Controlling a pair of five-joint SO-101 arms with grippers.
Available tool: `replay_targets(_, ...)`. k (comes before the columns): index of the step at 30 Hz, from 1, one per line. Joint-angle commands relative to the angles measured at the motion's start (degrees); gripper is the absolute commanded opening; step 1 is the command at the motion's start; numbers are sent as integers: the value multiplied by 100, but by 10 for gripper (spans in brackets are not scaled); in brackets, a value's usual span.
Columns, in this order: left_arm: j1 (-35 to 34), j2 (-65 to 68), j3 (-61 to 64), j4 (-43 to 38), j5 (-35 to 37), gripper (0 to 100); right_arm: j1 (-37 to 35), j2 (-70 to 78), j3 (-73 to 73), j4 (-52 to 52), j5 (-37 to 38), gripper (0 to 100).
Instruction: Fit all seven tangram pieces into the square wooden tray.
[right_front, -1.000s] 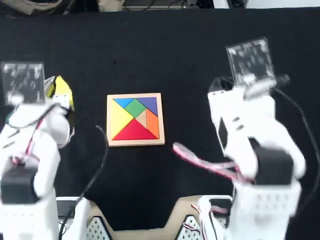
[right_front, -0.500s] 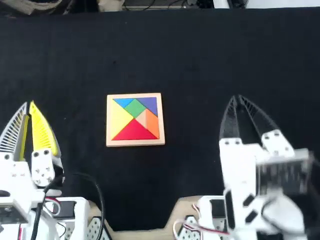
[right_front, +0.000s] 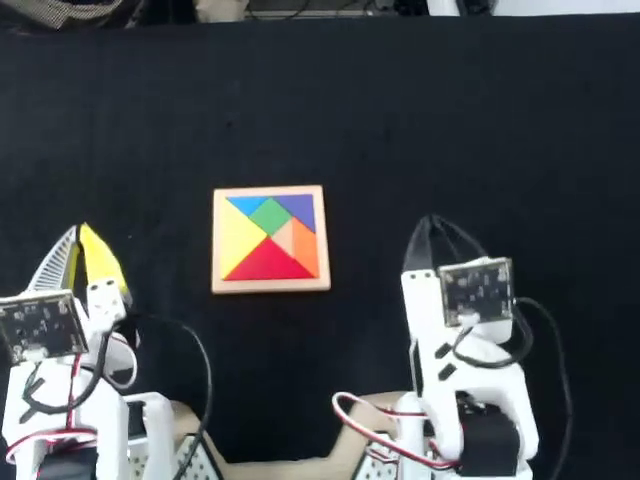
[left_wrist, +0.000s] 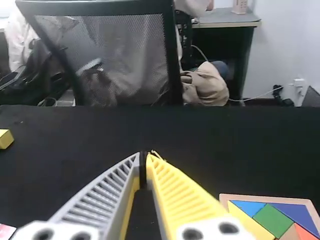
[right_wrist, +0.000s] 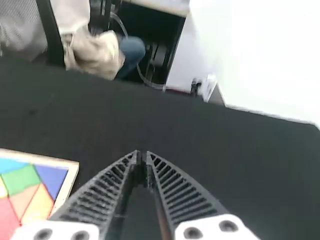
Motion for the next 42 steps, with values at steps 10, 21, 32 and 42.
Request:
replay_targets(10, 840, -18, 2580, -1556, 0, 30, 53, -426, -57, -352, -44, 11)
replay_targets(21, 163, -26, 3855, -1714, -44, 30, 53, -426, 963, -325, -18, 11)
replay_targets(32, -198, -9, 3855, -1108, 0, 30, 79, -418, 2369, 466, 0, 11)
replay_targets(42, -189, -18, 3714, 26, -26, 30, 79, -391, 2703, 747, -44, 11)
